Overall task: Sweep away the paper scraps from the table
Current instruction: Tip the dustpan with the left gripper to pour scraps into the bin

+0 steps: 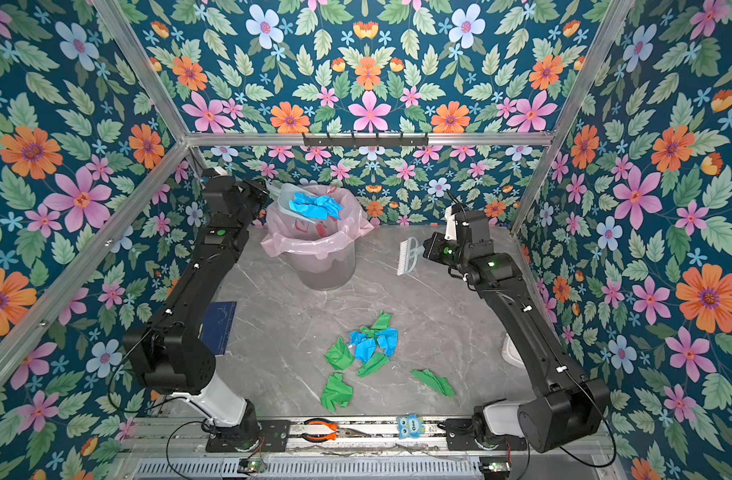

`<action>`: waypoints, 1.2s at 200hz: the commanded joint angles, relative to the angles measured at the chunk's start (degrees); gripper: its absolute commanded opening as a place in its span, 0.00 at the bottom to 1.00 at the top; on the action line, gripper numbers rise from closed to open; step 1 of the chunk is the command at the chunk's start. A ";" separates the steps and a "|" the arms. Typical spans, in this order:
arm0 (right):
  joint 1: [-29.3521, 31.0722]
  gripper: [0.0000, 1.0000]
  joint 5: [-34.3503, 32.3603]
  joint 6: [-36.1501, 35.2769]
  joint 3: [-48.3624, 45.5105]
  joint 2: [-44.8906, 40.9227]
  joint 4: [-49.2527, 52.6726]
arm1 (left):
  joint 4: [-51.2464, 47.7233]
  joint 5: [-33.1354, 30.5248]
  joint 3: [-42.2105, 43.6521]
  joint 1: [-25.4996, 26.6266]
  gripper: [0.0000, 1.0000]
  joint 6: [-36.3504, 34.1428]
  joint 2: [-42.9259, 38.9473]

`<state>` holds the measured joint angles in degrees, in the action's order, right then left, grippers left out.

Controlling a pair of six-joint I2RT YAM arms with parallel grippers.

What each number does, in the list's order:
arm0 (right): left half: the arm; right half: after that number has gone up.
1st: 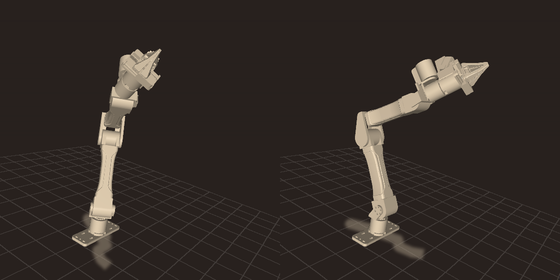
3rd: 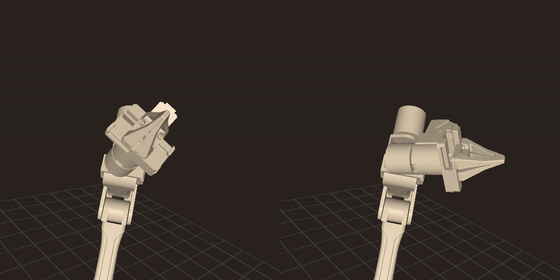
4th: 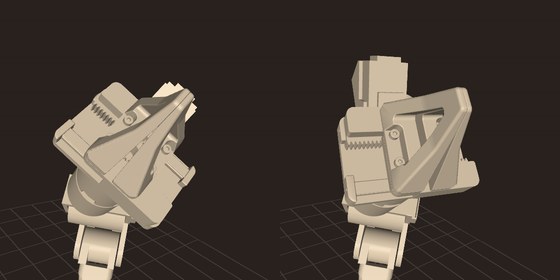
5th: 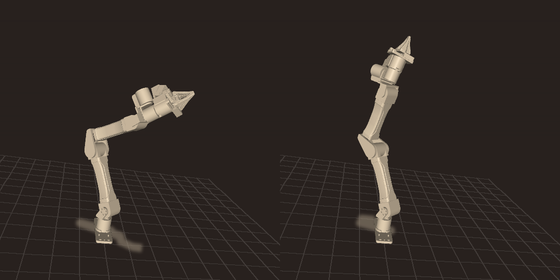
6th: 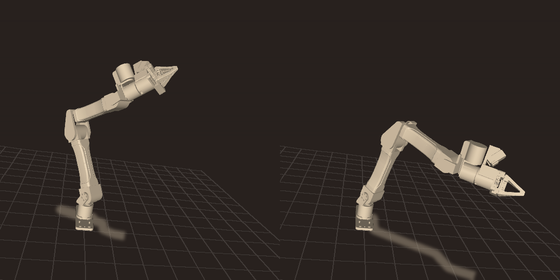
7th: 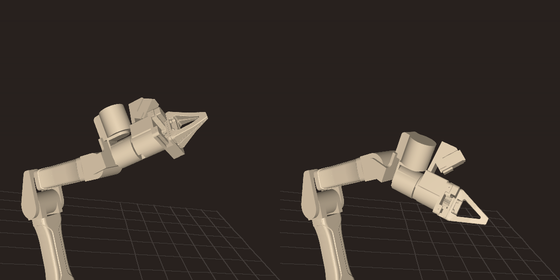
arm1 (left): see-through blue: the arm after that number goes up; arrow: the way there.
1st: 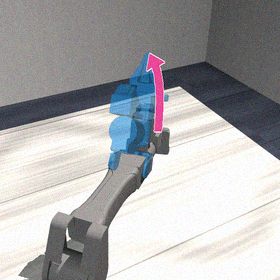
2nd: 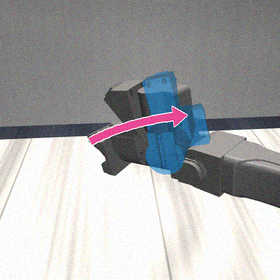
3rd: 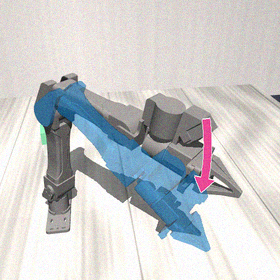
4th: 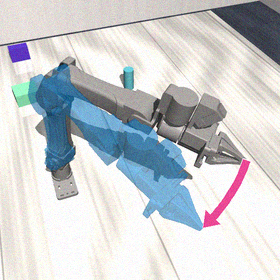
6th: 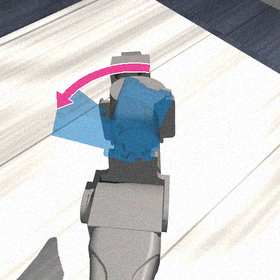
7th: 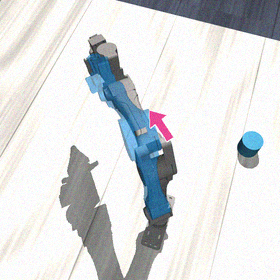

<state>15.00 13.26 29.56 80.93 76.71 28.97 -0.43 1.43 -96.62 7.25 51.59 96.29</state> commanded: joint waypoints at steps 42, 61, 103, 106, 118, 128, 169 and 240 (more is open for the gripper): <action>-0.02 0.00 -1.03 -1.43 -0.41 -1.29 -0.67 | -9.88 -16.29 -11.89 8.38 0.00 -18.87 5.34; 0.00 0.00 -0.96 -1.52 -0.62 -1.47 -0.67 | -10.81 -21.38 -14.65 10.41 0.00 -22.79 5.70; 0.00 0.00 -0.78 -1.60 -0.97 -1.65 -0.76 | -11.91 -25.91 -17.49 10.28 0.00 -27.48 4.40; 0.02 0.00 -0.78 -1.68 -0.88 -1.60 -0.71 | -11.95 -26.13 -17.65 10.30 0.00 -27.80 4.35; 0.00 0.00 -0.77 -1.69 -0.82 -1.65 -0.66 | -12.46 -26.48 -18.46 10.24 0.00 -28.69 4.13; 0.02 0.00 -0.69 -1.74 -0.82 -1.69 -0.76 | -12.41 -26.64 -18.75 10.33 0.00 -29.67 3.91; 0.02 0.00 -0.68 -2.29 -0.35 -1.91 -0.28 | -13.09 -26.98 -19.11 10.76 0.00 -31.12 2.39; 0.02 0.00 0.13 -4.73 -1.66 -4.97 4.69 | -12.64 -8.97 8.10 16.51 0.00 -18.89 -22.98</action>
<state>15.03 12.84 26.35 80.20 72.47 31.42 -13.17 -16.64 -97.84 22.94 25.43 79.20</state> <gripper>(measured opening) 0.070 0.129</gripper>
